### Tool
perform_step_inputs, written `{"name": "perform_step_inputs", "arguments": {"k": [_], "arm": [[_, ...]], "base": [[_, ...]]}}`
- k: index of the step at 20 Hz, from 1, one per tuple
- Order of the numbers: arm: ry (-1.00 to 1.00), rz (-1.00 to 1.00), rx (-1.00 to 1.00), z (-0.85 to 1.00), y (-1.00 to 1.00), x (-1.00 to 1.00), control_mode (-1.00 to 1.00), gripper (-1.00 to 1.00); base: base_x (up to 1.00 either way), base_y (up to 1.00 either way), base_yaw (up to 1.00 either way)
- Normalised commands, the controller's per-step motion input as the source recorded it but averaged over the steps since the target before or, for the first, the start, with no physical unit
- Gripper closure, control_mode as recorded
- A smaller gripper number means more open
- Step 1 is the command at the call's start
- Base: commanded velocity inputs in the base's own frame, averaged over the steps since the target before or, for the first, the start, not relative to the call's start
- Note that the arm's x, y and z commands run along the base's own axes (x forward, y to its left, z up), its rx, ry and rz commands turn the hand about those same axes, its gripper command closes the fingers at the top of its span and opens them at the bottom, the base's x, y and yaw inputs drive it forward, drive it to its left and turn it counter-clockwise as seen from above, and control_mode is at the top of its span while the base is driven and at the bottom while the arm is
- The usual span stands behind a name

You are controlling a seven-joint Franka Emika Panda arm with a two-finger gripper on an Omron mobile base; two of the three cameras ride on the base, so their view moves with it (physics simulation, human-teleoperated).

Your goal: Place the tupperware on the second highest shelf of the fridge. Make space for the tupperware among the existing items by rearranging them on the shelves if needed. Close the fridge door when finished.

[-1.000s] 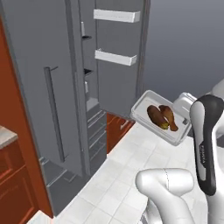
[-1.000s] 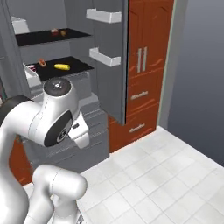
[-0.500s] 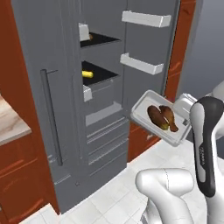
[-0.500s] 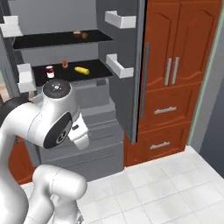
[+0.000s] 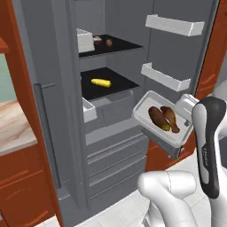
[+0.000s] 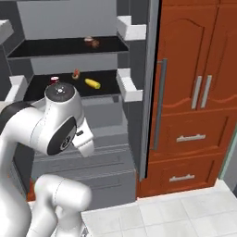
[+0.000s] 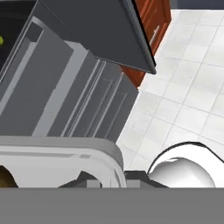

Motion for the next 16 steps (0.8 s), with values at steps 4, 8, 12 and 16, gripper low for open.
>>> {"name": "perform_step_inputs", "arguments": {"k": [4, 8, 12, 16], "arm": [[0.0, 0.0, 0.0, 0.0, 0.0, 0.0, 1.0, 1.0], [0.0, 0.0, 0.0, 0.0, 0.0, 0.0, 1.0, 1.0], [0.0, 0.0, 0.0, 0.0, 0.0, 0.0, 1.0, 1.0], [0.0, 0.0, 0.0, 0.0, 0.0, 0.0, 1.0, 1.0]], "base": [[0.81, -0.03, 0.2], [0.88, 0.01, 0.16], [0.82, 0.03, 0.15], [0.58, 0.16, 0.11]]}}
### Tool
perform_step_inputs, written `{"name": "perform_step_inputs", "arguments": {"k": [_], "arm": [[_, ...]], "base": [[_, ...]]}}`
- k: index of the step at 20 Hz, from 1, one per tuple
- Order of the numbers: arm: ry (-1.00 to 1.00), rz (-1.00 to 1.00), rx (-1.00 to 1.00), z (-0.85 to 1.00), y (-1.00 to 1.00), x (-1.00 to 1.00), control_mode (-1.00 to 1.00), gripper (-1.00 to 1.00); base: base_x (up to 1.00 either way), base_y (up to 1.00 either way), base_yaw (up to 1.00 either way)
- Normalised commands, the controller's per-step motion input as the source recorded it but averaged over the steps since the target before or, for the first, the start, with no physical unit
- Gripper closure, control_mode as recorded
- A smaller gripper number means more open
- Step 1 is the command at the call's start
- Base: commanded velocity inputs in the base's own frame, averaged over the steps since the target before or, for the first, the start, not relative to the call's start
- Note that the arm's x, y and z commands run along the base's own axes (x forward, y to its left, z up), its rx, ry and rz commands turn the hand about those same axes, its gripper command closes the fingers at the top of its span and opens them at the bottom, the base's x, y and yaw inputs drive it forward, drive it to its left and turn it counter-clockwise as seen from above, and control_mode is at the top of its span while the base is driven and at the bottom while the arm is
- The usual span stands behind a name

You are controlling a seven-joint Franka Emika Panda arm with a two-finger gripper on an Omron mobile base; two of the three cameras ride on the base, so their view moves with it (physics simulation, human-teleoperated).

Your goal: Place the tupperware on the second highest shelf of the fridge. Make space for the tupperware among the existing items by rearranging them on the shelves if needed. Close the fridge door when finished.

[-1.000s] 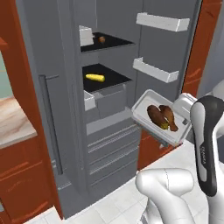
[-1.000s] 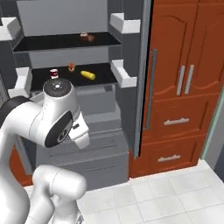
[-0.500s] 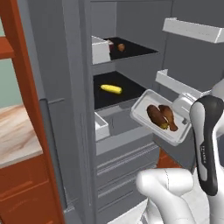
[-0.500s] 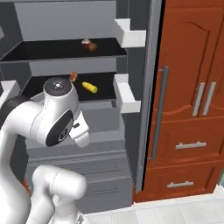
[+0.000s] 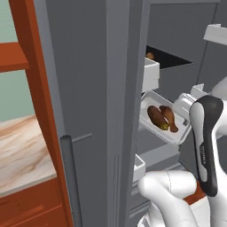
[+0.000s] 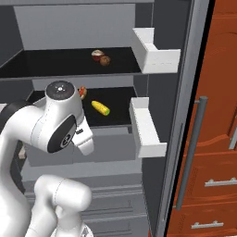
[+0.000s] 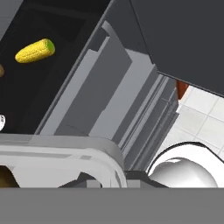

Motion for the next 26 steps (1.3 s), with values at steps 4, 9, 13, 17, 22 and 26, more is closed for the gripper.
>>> {"name": "perform_step_inputs", "arguments": {"k": [4, 9, 13, 17, 22, 26], "arm": [[0.0, 0.09, -0.01, -0.6, 0.12, 0.53, -1.0, 1.0], [0.1, 0.03, 0.0, -0.47, 0.11, 0.39, -1.0, 1.0], [0.19, -0.02, 0.0, -0.15, 0.21, 0.2, -1.0, 1.0], [0.19, -0.12, 0.01, 0.0, 0.02, 0.21, -1.0, 1.0], [0.05, -0.16, 0.01, -0.04, 0.0, 0.42, -1.0, 1.0], [-0.02, -0.08, 0.03, -0.18, 0.0, 0.44, -1.0, 1.0]], "base": [[0.0, 0.0, 0.0], [0.0, 0.0, 0.0], [0.0, 0.0, 0.0], [0.0, 0.0, 0.0], [0.0, 0.0, 0.0], [0.0, 0.0, 0.0]]}}
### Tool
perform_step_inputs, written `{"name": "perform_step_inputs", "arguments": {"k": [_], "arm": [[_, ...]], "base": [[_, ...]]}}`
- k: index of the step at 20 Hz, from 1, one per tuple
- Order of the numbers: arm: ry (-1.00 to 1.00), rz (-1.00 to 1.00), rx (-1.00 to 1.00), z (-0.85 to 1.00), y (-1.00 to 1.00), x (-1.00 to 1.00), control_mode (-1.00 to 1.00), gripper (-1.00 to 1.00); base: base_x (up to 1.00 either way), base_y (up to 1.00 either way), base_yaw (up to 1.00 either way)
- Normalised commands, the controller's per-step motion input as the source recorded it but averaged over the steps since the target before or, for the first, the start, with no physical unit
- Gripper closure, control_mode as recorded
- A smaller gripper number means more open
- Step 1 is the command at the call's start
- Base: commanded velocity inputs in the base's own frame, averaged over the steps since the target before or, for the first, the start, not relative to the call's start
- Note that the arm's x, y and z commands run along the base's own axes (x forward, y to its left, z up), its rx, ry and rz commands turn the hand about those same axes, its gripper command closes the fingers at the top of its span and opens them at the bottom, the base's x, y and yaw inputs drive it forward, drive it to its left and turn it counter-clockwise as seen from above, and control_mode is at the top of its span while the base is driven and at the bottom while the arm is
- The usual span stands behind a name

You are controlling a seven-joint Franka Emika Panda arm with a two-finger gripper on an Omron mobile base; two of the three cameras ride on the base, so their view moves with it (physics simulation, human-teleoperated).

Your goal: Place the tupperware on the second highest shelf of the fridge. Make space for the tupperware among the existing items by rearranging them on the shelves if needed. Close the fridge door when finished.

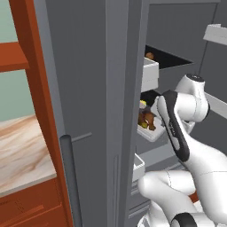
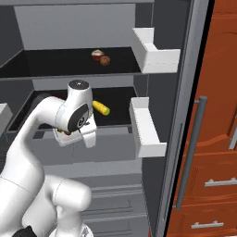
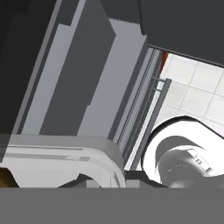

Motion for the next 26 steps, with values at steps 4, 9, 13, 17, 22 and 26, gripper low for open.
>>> {"name": "perform_step_inputs", "arguments": {"k": [4, 9, 13, 17, 22, 26], "arm": [[-0.02, -0.05, 0.0, -0.21, 0.0, 0.4, -1.0, 1.0], [0.0, -0.04, 0.0, -0.29, 0.1, 0.39, -1.0, 1.0], [-0.01, -0.03, 0.0, -0.29, 0.12, 0.39, -1.0, 1.0], [-0.02, -0.03, 0.0, -0.22, 0.14, 0.38, -1.0, 1.0], [-0.01, -0.03, 0.0, -0.18, 0.15, 0.38, -1.0, 1.0], [0.0, -0.04, 0.0, -0.04, 0.12, 0.42, -1.0, 1.0]], "base": [[0.0, 0.0, 0.0], [0.0, 0.0, 0.0], [0.0, 0.0, 0.0], [0.0, 0.0, 0.0], [0.0, 0.0, 0.0], [0.0, 0.0, 0.0]]}}
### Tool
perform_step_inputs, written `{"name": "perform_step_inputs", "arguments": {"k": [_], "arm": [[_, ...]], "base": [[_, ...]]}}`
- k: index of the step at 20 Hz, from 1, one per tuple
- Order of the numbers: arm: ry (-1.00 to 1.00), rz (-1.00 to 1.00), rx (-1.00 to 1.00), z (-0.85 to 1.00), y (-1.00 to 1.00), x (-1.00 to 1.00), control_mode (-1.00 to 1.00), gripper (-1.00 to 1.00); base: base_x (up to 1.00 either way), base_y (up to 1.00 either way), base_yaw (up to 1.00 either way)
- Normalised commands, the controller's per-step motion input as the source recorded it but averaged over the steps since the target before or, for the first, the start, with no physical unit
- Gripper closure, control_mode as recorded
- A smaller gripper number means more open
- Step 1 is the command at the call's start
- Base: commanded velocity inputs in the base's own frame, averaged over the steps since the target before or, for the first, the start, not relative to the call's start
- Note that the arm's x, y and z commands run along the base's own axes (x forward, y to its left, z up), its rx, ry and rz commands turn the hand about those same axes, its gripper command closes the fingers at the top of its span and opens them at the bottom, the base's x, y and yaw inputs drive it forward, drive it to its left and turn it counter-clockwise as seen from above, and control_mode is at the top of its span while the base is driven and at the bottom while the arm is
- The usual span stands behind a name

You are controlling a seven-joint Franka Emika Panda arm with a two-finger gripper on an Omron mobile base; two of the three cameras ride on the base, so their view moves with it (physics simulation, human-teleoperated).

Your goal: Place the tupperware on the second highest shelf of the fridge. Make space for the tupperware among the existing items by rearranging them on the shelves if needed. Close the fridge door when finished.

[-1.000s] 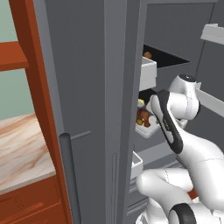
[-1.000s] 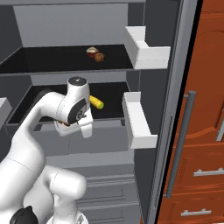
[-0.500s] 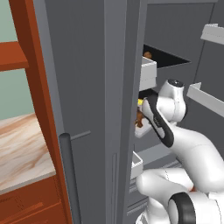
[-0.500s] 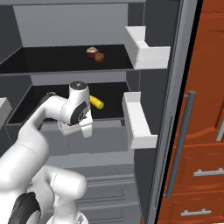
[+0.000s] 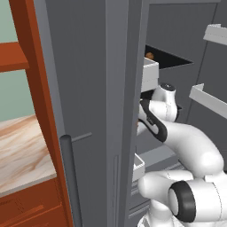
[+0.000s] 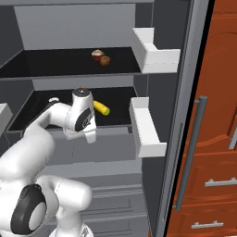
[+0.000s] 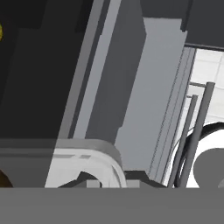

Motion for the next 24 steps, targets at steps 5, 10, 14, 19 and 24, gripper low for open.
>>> {"name": "perform_step_inputs", "arguments": {"k": [5, 10, 14, 19, 24], "arm": [[0.0, -0.06, 0.0, 0.0, 0.07, 0.45, -1.0, 1.0], [0.0, -0.08, 0.0, 0.0, 0.08, 0.41, -1.0, 1.0], [-0.02, -0.09, 0.0, 0.0, 0.05, 0.29, -1.0, 1.0], [-0.14, -0.1, 0.0, 0.0, 0.11, 0.19, -1.0, 1.0], [-0.26, -0.11, 0.0, 0.0, 0.22, 0.18, -1.0, 1.0]], "base": [[0.0, 0.0, 0.0], [0.0, 0.0, 0.0], [0.0, 0.0, 0.0], [0.0, 0.0, 0.0], [0.0, 0.0, 0.0]]}}
